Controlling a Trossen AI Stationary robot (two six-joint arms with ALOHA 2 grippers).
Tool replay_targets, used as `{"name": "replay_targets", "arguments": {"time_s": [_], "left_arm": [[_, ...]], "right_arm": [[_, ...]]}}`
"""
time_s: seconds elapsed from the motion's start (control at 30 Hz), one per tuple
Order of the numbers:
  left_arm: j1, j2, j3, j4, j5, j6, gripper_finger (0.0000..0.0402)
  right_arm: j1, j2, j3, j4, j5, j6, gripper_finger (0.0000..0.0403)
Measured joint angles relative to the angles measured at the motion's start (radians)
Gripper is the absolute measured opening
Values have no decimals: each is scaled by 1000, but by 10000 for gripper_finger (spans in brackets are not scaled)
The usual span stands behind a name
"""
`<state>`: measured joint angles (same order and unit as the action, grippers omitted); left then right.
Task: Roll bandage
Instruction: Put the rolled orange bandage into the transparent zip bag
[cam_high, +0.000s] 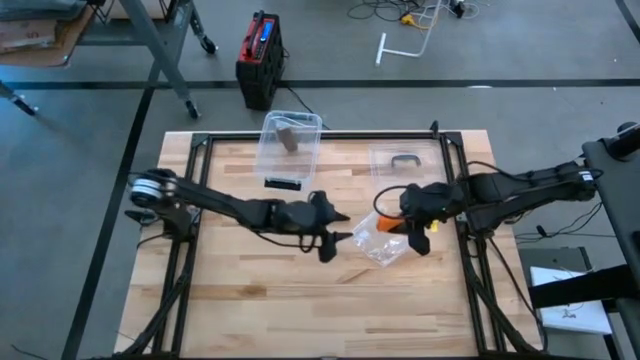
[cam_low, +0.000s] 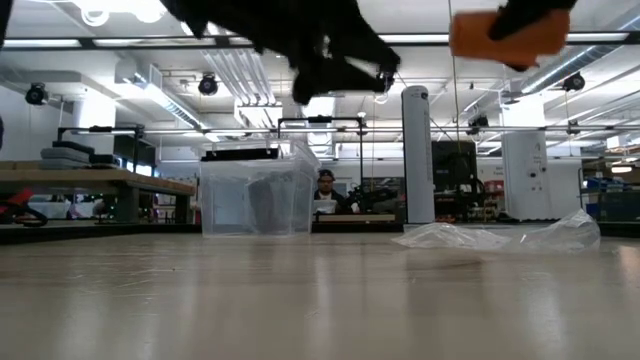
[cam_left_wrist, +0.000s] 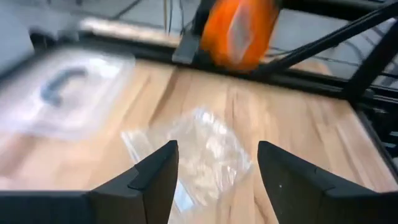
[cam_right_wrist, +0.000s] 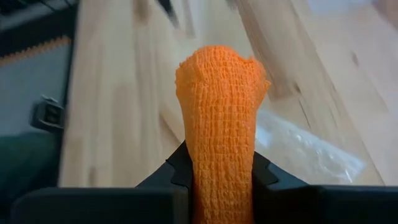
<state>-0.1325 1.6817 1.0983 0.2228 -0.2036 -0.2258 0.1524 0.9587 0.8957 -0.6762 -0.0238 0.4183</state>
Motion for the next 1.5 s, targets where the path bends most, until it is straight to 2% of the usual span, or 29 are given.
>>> {"name": "replay_targets", "arguments": {"time_s": [0.2,0.3,0.53,0.67,0.83,0.97,1.2,1.37,1.5], "left_arm": [[26,201,-1,184,-14,-148,210],[59,303,19,225,-16,-214,210],[136,542,181,207,-12,-308,210],[159,608,281,117,0,-311,210],[159,618,321,46,10,-261,209],[139,612,319,32,-4,-247,190],[98,612,315,17,-123,-156,106],[80,570,310,-42,-106,-97,13],[59,463,309,-114,-103,44,11]], "right_arm": [[1,-10,82,2,1,-36,61],[1,-10,105,2,0,-71,60],[1,0,101,-1,-2,-85,59],[19,0,98,-8,-8,-77,63],[39,-1,97,-8,-9,-77,57],[46,-1,97,-8,0,-82,64],[46,-1,96,-2,38,-105,56],[46,-1,96,0,77,-120,63],[46,2,96,1,131,-150,56]]}}
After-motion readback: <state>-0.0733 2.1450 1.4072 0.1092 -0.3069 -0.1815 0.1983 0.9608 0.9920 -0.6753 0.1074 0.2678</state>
